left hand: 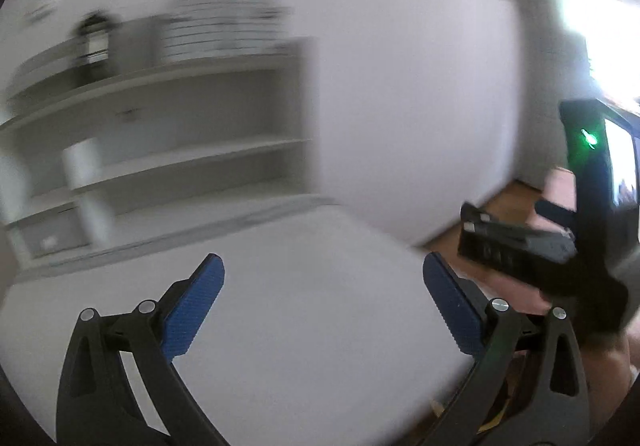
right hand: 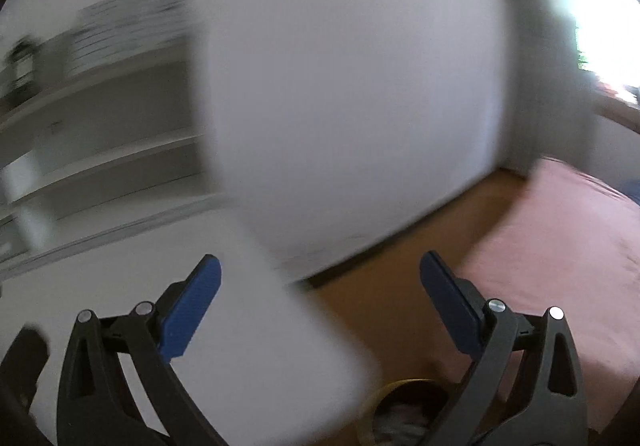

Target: Collect trash

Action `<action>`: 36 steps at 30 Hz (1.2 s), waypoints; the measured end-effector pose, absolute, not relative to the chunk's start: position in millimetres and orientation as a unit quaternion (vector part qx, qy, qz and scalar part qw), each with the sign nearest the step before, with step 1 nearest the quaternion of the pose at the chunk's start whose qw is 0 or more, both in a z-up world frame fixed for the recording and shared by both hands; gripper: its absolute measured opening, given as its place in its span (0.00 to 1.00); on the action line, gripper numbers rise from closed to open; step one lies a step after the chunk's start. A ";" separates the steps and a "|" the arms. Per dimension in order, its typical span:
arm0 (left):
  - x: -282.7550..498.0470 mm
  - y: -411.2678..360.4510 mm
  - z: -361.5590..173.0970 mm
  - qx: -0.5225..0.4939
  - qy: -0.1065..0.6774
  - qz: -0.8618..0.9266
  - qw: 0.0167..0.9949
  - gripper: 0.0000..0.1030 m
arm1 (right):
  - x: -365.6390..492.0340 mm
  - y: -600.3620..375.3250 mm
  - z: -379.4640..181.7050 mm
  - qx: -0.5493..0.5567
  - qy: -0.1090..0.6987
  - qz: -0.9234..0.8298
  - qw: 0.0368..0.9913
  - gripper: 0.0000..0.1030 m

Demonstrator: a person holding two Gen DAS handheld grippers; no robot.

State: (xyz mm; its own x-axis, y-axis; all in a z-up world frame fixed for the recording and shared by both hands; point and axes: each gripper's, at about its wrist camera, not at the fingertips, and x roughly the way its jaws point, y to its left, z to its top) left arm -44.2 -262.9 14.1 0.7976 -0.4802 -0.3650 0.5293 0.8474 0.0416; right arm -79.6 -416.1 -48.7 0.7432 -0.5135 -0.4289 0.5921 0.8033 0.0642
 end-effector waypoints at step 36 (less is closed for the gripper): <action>92.2 -65.5 -31.4 -0.002 0.248 -0.046 0.968 0.94 | 74.3 -219.9 -75.3 0.001 0.207 -0.135 0.969 0.93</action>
